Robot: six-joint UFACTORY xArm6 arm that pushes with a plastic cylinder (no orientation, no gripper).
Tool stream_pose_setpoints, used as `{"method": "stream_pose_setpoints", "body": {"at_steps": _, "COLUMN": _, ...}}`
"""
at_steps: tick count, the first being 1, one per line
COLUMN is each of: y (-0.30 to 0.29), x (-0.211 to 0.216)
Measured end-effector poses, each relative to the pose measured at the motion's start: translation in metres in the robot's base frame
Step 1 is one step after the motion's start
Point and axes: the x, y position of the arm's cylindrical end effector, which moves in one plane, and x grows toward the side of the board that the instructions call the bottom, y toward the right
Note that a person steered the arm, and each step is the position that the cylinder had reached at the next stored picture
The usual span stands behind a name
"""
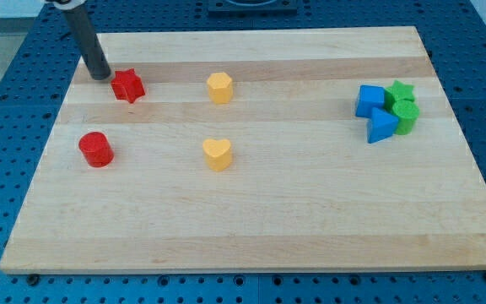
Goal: Push the red star closer to the yellow hexagon
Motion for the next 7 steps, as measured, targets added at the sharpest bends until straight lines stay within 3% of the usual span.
{"method": "stream_pose_setpoints", "body": {"at_steps": 3, "y": 0.081, "x": 0.008}}
{"method": "stream_pose_setpoints", "body": {"at_steps": 4, "y": 0.092, "x": -0.009}}
{"method": "stream_pose_setpoints", "body": {"at_steps": 6, "y": 0.004, "x": -0.032}}
{"method": "stream_pose_setpoints", "body": {"at_steps": 7, "y": -0.025, "x": 0.007}}
